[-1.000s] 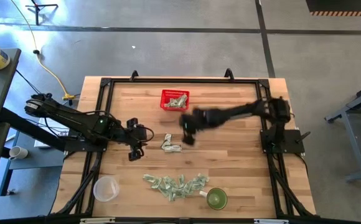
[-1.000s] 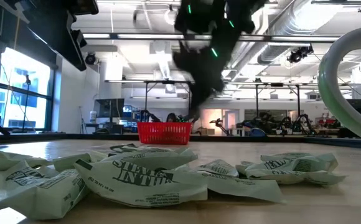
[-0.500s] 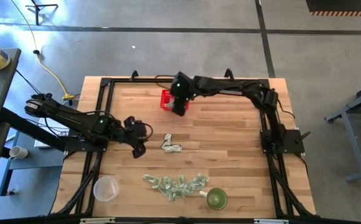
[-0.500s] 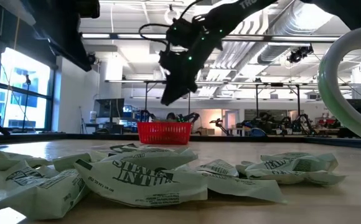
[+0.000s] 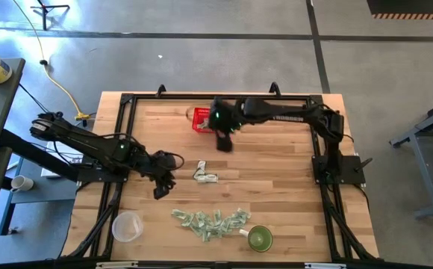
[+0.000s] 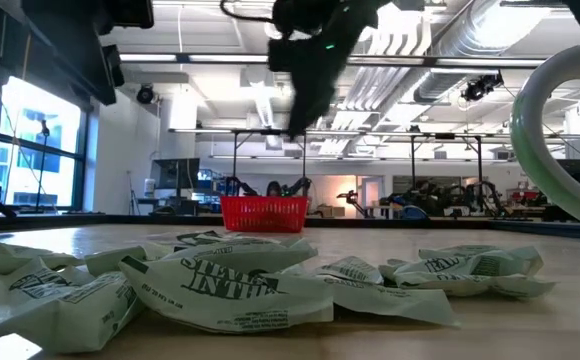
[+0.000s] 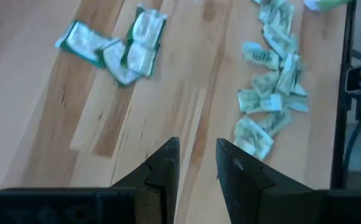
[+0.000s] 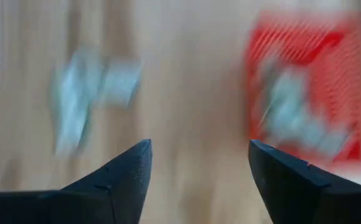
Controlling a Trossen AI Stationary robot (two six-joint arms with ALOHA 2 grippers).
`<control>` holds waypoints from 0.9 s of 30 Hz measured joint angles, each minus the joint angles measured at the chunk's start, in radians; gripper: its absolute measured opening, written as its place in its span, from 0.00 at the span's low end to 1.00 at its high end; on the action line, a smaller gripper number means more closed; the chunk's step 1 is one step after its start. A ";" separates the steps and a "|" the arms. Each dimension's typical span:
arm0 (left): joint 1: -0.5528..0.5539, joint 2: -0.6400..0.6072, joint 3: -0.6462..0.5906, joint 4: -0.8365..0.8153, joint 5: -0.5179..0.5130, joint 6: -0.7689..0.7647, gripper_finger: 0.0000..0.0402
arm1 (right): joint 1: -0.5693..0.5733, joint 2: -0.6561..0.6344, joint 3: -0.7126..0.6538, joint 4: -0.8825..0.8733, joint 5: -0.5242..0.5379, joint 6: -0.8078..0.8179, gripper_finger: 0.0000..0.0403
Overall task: Pick and place items into bin
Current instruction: Put the light green stevia packet into the red bin
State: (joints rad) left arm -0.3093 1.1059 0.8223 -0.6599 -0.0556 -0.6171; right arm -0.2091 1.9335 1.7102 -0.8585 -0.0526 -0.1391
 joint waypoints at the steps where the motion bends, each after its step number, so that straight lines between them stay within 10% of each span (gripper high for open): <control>1: -0.006 0.014 0.000 0.011 -0.011 0.012 0.34 | 0.034 -0.009 -0.002 -0.090 0.006 -0.010 0.64; 17: -0.234 0.229 -0.001 0.150 0.058 0.289 0.51 | 0.558 -0.197 -0.274 -0.315 0.477 0.623 0.64; 27: -0.319 0.420 0.000 0.254 -0.070 0.115 0.56 | 0.655 -0.452 -0.631 -0.334 0.495 1.059 0.64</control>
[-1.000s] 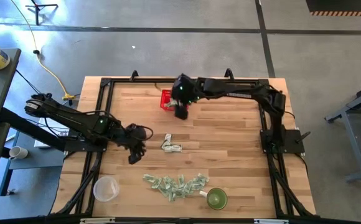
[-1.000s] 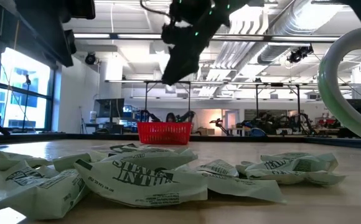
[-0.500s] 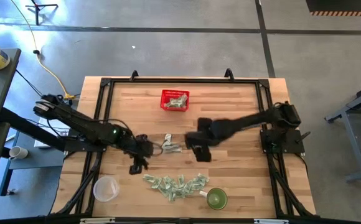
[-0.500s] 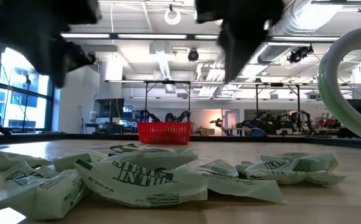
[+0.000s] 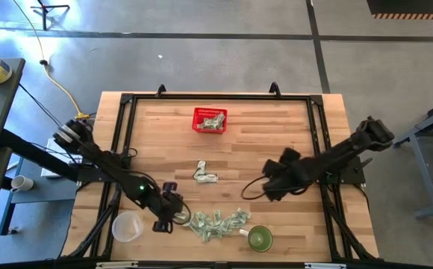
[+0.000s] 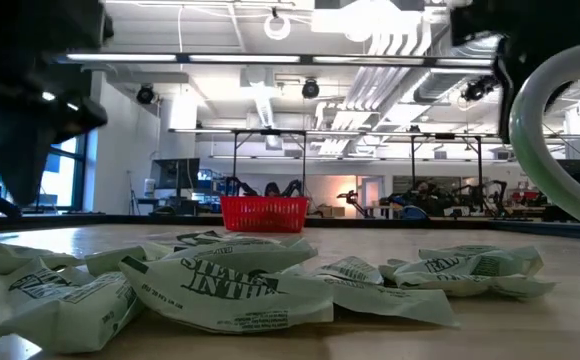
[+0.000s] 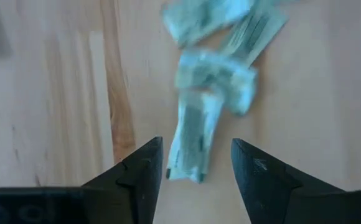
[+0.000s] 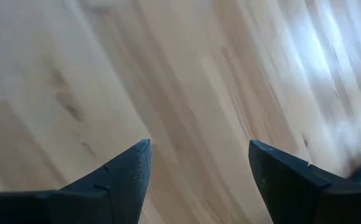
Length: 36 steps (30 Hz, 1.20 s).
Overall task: Pick and place items into bin
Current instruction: Put the light green stevia packet into the red bin
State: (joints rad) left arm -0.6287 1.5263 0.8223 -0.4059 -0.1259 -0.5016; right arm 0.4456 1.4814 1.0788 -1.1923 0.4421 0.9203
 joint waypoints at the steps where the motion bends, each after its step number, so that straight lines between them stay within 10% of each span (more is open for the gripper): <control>1: 0.007 0.024 0.000 0.000 0.005 0.000 0.55 | 0.011 -0.026 -0.036 0.003 0.017 0.048 0.64; 9: 0.090 0.128 0.021 0.001 0.035 -0.024 0.46 | 0.042 -0.211 -0.186 0.013 0.139 0.178 0.64; 16: 0.262 0.131 0.108 -0.097 0.040 0.056 0.06 | -0.062 -0.300 -0.258 0.018 0.240 0.153 0.64; 22: 0.469 0.091 0.371 -0.452 -0.037 0.335 0.08 | -0.176 -0.382 -0.321 0.041 0.196 0.179 0.64; 26: 0.691 0.064 0.474 -0.357 -0.087 0.614 0.06 | -0.240 -0.431 -0.362 0.103 0.207 0.163 0.64; 36: 1.144 0.190 0.476 -0.170 0.260 0.741 0.28 | -0.347 -0.448 -0.377 0.158 0.207 0.122 0.64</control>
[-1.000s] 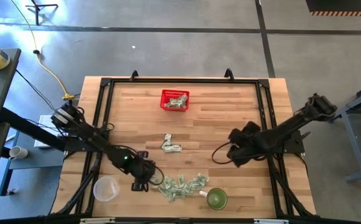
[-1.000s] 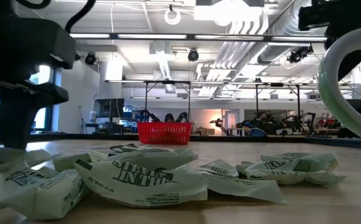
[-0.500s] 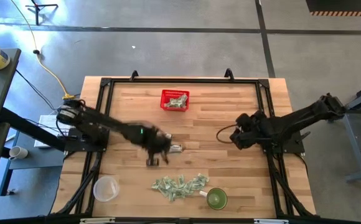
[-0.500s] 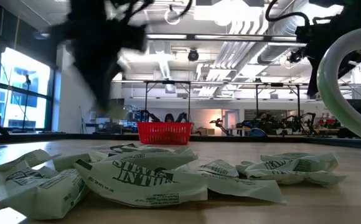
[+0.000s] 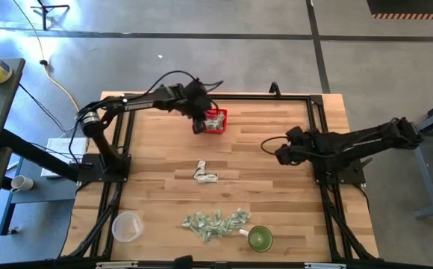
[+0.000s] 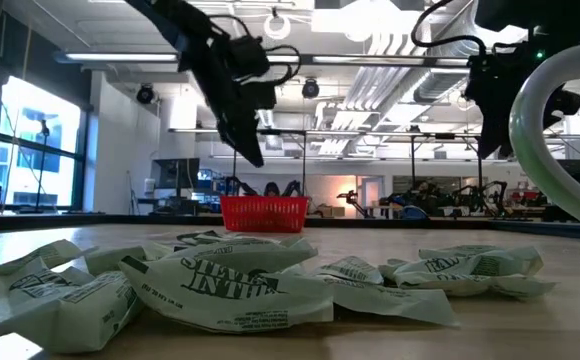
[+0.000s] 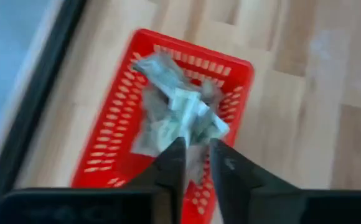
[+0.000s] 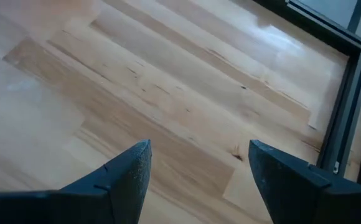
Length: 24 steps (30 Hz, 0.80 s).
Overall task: Pick and place items into bin
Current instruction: Put the light green stevia packet into the red bin, then adjust the green mug
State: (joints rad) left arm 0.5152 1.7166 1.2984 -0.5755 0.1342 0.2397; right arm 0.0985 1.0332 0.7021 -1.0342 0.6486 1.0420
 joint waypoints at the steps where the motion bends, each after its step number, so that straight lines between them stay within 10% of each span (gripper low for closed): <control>1: 0.005 0.013 -0.001 0.009 0.027 0.000 0.31 | -0.005 0.000 0.000 0.004 0.000 -0.008 0.64; 6: -0.041 0.015 0.033 -0.144 0.000 -0.028 0.43 | -0.004 0.000 0.000 0.011 -0.095 -0.101 0.64; 12: -0.234 -0.102 0.054 -0.398 0.204 -0.054 0.48 | 0.040 0.009 0.000 0.145 -0.361 -0.433 0.64; 24: -0.715 -0.069 -0.016 -0.099 0.058 -0.388 0.31 | 0.052 0.032 0.000 0.119 -0.501 -0.274 0.64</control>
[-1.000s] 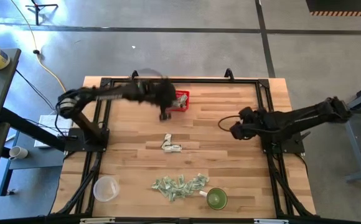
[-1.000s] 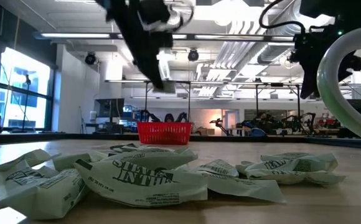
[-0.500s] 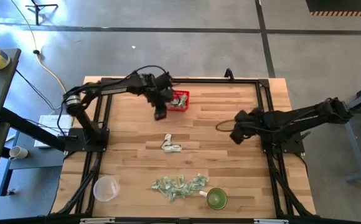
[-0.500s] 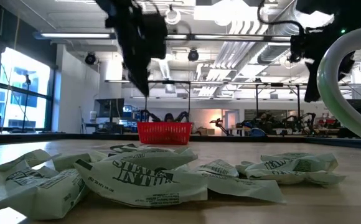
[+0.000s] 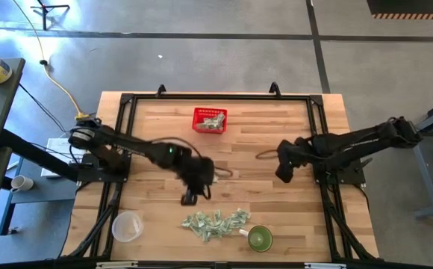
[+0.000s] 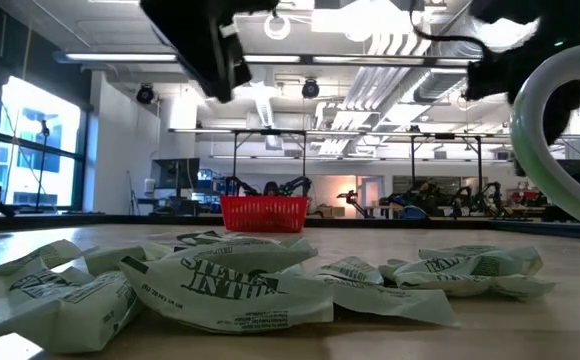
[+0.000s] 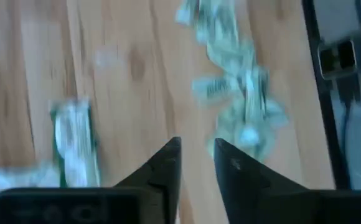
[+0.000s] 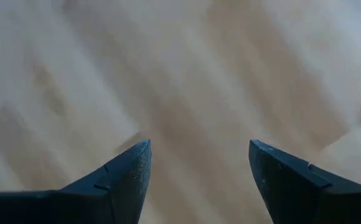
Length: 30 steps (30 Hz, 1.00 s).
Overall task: Pick and place items into bin
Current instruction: Adjust the green mug
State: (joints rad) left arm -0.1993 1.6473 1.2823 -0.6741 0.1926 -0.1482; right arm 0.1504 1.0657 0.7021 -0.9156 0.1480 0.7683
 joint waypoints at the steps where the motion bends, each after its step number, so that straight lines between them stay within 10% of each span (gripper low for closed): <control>1: -0.022 0.006 0.000 0.015 -0.018 -0.015 0.28 | 0.047 0.000 0.000 -0.007 -0.003 0.048 0.64; 7: -0.122 0.067 -0.002 0.213 0.020 -0.099 0.07 | 0.383 0.001 0.000 -0.025 0.079 0.499 0.53; 17: -0.235 0.181 -0.001 0.509 0.006 -0.145 0.09 | 0.718 0.238 0.018 0.338 0.035 0.833 0.04; 30: -0.222 0.367 0.000 0.838 0.006 -0.172 0.15 | 0.827 0.488 0.105 0.557 -0.084 0.899 0.07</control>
State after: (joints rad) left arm -0.4215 2.0143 1.2823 0.1642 0.1988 -0.3200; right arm 0.9774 1.5533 0.8066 -0.3590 0.0644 1.6676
